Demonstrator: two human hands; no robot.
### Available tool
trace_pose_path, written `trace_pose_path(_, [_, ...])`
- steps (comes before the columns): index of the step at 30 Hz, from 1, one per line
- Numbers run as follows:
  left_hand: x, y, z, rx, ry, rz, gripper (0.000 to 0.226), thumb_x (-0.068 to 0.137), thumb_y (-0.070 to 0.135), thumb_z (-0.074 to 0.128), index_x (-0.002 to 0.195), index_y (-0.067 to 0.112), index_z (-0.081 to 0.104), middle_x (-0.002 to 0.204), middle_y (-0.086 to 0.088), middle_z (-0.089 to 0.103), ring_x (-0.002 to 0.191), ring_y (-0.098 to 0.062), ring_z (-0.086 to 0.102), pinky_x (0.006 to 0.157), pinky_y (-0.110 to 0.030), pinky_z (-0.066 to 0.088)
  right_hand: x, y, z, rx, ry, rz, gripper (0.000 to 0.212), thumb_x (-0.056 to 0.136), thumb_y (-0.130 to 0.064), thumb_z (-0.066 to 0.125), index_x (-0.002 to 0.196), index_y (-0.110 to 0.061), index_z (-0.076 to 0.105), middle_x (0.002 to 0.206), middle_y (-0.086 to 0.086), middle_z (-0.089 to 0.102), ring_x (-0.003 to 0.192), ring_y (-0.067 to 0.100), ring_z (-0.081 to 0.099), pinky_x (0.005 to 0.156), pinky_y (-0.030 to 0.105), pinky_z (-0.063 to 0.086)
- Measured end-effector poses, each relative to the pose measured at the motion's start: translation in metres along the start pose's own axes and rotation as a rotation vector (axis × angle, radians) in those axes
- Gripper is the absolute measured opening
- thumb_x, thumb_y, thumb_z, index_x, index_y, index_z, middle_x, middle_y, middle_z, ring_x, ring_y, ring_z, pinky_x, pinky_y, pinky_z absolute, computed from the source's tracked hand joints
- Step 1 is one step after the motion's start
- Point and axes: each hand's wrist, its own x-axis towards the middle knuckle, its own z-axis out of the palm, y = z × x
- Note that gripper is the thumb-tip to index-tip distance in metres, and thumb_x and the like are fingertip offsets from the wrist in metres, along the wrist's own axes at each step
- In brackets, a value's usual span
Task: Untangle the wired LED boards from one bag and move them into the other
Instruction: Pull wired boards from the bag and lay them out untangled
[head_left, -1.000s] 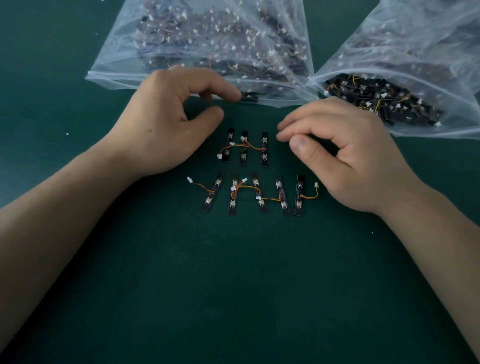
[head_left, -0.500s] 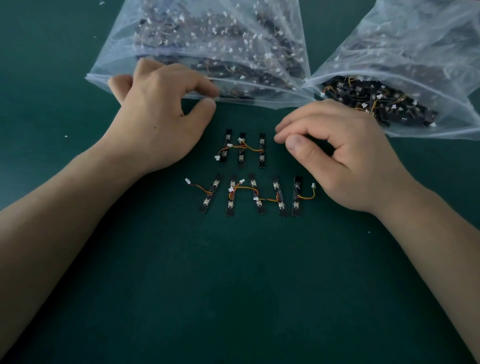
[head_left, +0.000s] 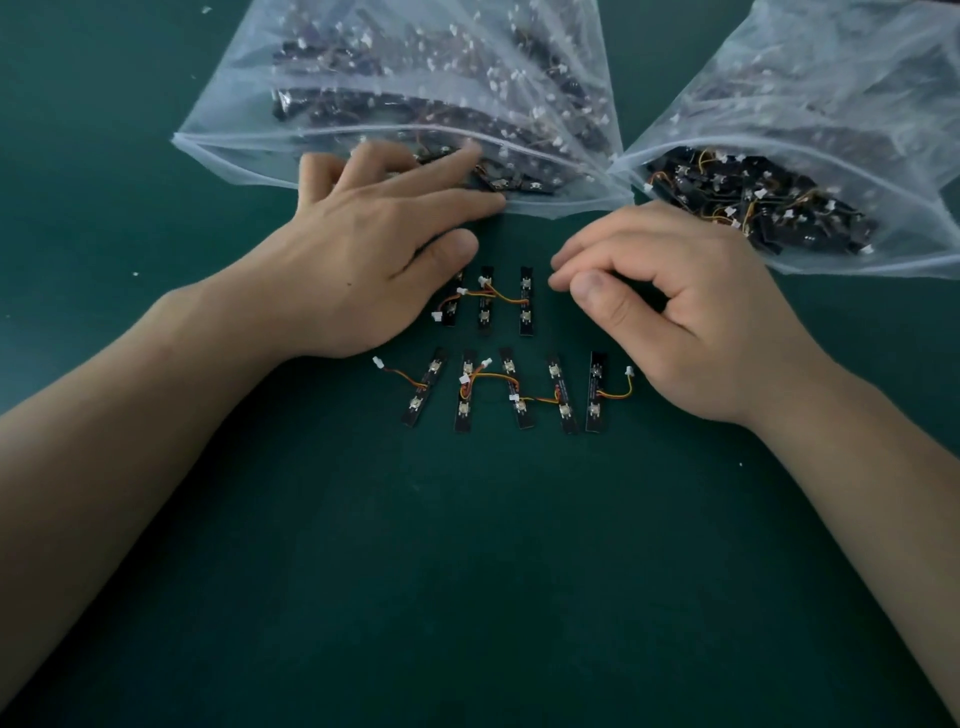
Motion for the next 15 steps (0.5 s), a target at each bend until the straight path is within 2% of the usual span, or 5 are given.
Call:
trace_pose_path(4, [0.017, -0.009, -0.008, -0.032, -0.001, 0.096, 0.044, 0.105, 0.050, 0.031, 0.137, 0.038, 0.059, 0.164, 0.017, 0.036, 0.136, -0.022, 0.038, 0.111, -0.042, 0.026, 0.000, 0.000, 0.000, 0.002, -0.003, 0.002, 0.025, 0.107, -0.021, 0.055, 0.101, -0.013, 0.078, 0.109, -0.007, 0.073, 0.110, 0.007, 0.065, 0.100, 0.028, 0.048])
trace_pose_path(7, [0.029, -0.012, -0.008, -0.079, 0.068, 0.170, 0.029, 0.106, 0.031, 0.041, 0.114, 0.024, 0.068, 0.157, 0.004, 0.050, 0.130, -0.001, 0.039, 0.109, -0.034, 0.029, 0.000, 0.000, 0.001, 0.016, -0.001, 0.009, 0.024, 0.107, -0.019, 0.056, 0.101, -0.011, 0.078, 0.110, -0.005, 0.073, 0.109, 0.009, 0.066, 0.098, 0.026, 0.048])
trace_pose_path(8, [0.031, -0.013, -0.007, -0.088, 0.086, 0.174, 0.024, 0.105, 0.025, 0.045, 0.112, 0.021, 0.067, 0.151, 0.003, 0.057, 0.127, -0.002, 0.043, 0.110, -0.035, 0.030, 0.000, 0.000, 0.001, 0.029, 0.002, 0.016, 0.025, 0.107, -0.018, 0.056, 0.101, -0.010, 0.078, 0.110, -0.004, 0.073, 0.109, 0.009, 0.066, 0.097, 0.024, 0.048])
trace_pose_path(12, [0.027, -0.013, -0.003, -0.053, 0.180, 0.138, 0.020, 0.098, 0.015, 0.058, 0.114, 0.020, 0.068, 0.123, 0.007, 0.069, 0.117, -0.029, 0.059, 0.110, -0.053, 0.039, 0.001, 0.001, 0.000, 0.044, 0.001, 0.023, 0.026, 0.107, -0.020, 0.055, 0.102, -0.011, 0.079, 0.111, -0.004, 0.072, 0.110, 0.007, 0.066, 0.097, 0.022, 0.047])
trace_pose_path(15, [0.026, -0.011, -0.003, -0.081, 0.248, 0.116, 0.021, 0.098, 0.015, 0.064, 0.118, 0.018, 0.069, 0.112, 0.005, 0.069, 0.108, -0.025, 0.059, 0.105, -0.043, 0.044, 0.000, 0.001, -0.001, 0.034, -0.001, 0.028, 0.026, 0.106, -0.021, 0.055, 0.102, -0.012, 0.079, 0.113, -0.005, 0.072, 0.112, 0.006, 0.065, 0.098, 0.023, 0.048])
